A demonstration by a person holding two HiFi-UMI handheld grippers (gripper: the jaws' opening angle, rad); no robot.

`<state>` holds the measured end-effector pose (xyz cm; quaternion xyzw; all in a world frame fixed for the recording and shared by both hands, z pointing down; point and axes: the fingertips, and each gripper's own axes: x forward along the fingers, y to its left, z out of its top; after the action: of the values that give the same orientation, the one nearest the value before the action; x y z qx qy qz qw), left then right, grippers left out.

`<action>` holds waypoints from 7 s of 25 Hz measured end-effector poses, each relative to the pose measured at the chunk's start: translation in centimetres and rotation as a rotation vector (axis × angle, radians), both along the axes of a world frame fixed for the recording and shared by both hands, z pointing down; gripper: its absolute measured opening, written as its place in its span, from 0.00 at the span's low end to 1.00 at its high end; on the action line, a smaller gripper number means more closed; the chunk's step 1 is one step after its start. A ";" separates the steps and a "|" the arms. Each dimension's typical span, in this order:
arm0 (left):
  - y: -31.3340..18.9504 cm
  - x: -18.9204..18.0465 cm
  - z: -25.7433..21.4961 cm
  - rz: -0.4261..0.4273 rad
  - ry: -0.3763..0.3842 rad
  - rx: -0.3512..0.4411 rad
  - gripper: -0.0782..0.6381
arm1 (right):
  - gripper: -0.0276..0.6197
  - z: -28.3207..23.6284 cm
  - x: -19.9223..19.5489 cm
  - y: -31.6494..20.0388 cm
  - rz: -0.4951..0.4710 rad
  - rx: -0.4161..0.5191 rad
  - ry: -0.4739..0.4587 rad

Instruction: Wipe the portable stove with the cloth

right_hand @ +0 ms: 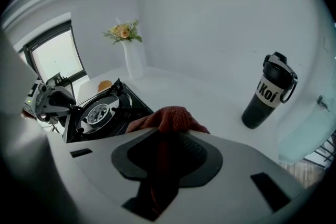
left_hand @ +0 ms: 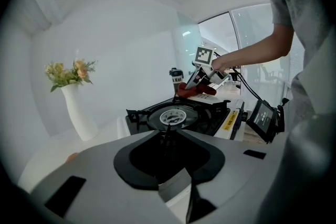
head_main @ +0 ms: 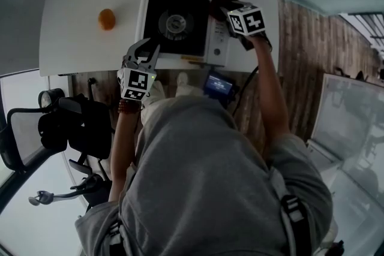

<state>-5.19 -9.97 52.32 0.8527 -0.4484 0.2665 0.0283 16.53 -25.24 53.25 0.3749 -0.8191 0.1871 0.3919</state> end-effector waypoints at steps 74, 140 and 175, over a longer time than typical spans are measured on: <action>-0.1 0.0 1.2 -0.068 -0.106 0.001 0.31 | 0.15 -1.3 -0.3 18.3 -0.122 0.017 -0.102; -0.1 0.0 0.9 -0.061 -0.117 0.036 0.33 | 0.13 0.5 -8.5 12.7 -0.357 0.033 0.152; 1.3 -3.1 2.1 -0.069 0.114 -0.080 0.44 | 0.13 0.6 -9.5 -1.7 -0.534 -0.108 0.347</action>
<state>-8.27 -8.67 54.44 0.8487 -0.4643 0.2339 0.0971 7.07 -26.96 53.81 0.1517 -0.7983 0.0539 0.5803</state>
